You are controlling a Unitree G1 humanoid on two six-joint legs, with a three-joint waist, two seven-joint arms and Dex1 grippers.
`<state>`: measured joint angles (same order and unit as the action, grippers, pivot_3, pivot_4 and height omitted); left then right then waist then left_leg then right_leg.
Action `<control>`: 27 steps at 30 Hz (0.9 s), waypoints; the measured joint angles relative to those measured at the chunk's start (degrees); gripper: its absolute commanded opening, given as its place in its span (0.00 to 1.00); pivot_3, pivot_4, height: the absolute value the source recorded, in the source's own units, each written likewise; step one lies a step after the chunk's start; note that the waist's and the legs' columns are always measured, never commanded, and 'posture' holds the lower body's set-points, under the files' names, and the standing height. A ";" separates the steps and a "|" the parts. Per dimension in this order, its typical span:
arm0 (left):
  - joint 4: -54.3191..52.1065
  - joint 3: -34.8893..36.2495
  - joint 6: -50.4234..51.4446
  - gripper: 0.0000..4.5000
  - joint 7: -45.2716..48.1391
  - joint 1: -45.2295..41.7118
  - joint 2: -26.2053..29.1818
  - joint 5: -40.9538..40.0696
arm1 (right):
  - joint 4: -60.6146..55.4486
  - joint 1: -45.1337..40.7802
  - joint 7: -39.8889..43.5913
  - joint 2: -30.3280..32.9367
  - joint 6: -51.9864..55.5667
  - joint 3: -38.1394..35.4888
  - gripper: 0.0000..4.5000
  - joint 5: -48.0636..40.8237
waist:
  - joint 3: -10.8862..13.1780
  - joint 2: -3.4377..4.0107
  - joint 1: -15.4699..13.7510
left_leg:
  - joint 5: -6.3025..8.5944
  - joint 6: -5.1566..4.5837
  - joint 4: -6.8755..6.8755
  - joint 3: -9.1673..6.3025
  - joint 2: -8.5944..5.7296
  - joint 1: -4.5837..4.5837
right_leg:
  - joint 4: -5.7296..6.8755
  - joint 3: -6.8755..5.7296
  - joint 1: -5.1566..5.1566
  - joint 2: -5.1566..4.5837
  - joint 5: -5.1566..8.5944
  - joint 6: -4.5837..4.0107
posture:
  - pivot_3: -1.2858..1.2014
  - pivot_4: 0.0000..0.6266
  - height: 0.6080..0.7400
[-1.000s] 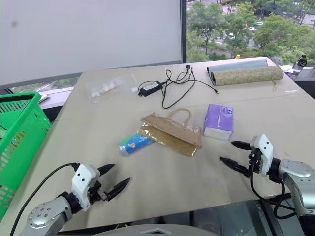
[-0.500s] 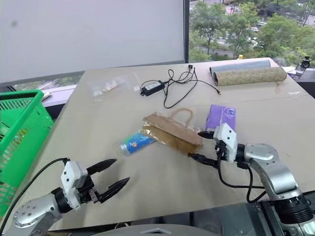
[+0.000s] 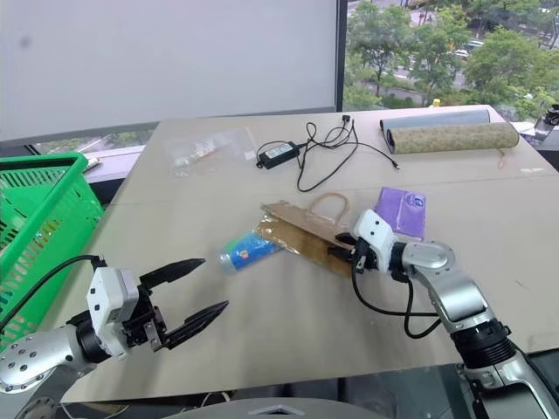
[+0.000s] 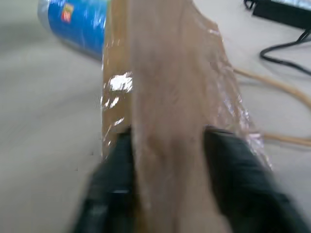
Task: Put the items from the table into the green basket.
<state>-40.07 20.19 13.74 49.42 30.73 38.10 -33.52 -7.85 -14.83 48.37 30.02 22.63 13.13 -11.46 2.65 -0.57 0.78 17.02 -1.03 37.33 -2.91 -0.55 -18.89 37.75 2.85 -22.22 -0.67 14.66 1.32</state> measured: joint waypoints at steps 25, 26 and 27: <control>2.36 -8.78 8.97 1.00 -8.64 -24.51 -0.37 -4.21 | 35.35 -22.46 -18.42 12.86 -16.81 -21.19 0.07 9.41 | 0.04 0.07 1.33 | 0.00 -0.01 -0.07 0.09 -0.19 -0.07 | -0.01 0.11 -0.03 -0.25 -0.03 -0.03 | 0.50 0.00 1.00; 2.54 -9.19 9.07 1.00 -8.68 -24.65 -0.37 -3.82 | 37.15 -22.67 -18.59 13.24 -17.49 -20.60 0.15 10.40 | 0.04 0.07 1.68 | 0.00 -0.01 -0.09 0.11 -0.19 -0.06 | 0.00 0.15 -0.03 -0.24 -0.03 -0.03 | 0.50 0.00 1.00; 2.65 -9.73 9.32 1.00 -9.02 -24.80 -0.38 -3.27 | 40.81 -23.40 -18.66 13.82 -19.12 -19.27 0.22 12.02 | 0.06 0.09 1.99 | 0.00 -0.01 -0.09 0.15 -0.17 -0.04 | 0.01 0.20 -0.02 -0.22 -0.03 -0.04 | 0.50 0.00 1.00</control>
<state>-37.42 10.45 23.06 40.39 5.93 37.72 -36.80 32.96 -38.23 29.70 43.84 3.51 -6.14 0.56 2.71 -0.48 2.77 17.02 -1.04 37.24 -2.76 -0.72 -18.92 37.76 3.05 -22.25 -0.88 14.63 1.29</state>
